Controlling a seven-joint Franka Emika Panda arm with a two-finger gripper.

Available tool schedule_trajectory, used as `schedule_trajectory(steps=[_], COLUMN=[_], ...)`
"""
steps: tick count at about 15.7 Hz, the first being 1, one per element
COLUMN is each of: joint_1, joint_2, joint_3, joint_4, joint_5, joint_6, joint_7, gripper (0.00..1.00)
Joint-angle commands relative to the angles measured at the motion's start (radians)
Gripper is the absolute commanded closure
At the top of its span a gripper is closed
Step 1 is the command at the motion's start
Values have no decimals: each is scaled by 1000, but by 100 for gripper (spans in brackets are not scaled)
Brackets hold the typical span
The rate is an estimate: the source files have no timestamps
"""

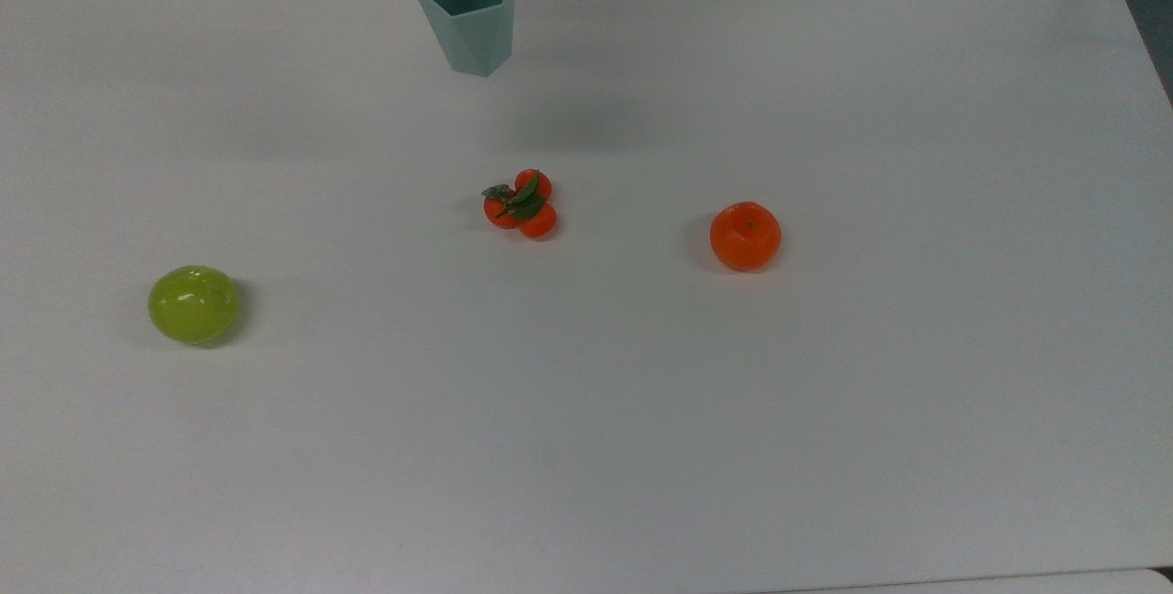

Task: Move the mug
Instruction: 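Lift the teal mug and carry it away from the tangerine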

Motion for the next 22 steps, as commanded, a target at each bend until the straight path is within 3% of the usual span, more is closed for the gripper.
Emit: schedule_trajectory(steps=[1, 6, 22], joint_1=[-11, -30, -63], joint_2=[-55, -62, -59], joint_3=[-10, -10, -19], joint_4=[-120, -203, -434], joint_5=[10, 7, 6], joint_6=[16, 54, 378], joint_7=[-36, -57, -54], gripper=[100, 100, 99])
